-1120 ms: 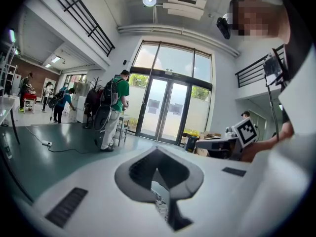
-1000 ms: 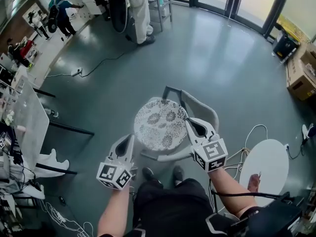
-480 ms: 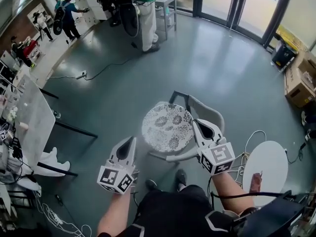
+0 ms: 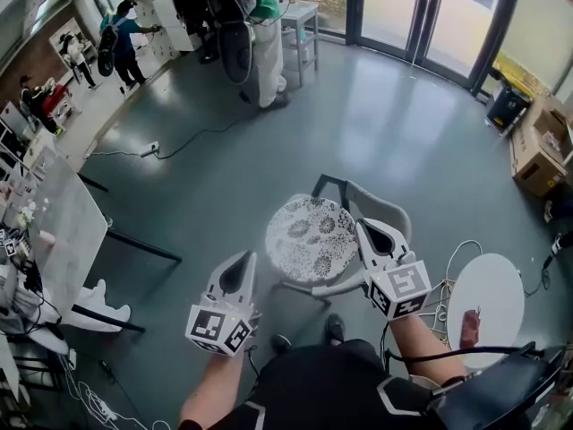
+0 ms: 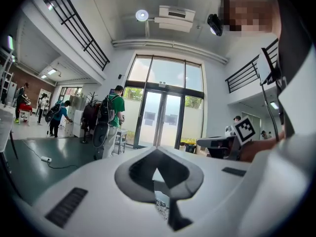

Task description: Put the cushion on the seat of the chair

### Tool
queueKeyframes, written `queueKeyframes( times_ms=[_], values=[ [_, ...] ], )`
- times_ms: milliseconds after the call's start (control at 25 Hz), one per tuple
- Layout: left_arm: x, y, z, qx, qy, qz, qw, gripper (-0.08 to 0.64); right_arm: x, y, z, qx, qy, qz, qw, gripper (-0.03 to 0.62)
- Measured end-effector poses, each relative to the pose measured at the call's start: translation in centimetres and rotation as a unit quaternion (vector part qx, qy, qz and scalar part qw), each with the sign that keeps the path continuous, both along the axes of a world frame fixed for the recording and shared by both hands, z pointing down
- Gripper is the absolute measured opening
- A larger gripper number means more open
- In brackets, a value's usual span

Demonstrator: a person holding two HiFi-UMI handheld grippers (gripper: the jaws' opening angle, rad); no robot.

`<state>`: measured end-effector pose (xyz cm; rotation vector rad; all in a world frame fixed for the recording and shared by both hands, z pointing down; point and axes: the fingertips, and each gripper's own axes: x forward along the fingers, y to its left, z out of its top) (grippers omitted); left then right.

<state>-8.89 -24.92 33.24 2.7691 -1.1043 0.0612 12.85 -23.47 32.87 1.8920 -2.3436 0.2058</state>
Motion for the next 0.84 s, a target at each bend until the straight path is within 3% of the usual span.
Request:
queueKeyframes(
  times_ms=[840],
  values=[
    [-3.0,0.8,-0.9,0.007,0.007,-0.004,0.9999,0.009,-2.7,1.6,-2.1,0.018,-0.005,0.008,1.000,0.011]
  ],
)
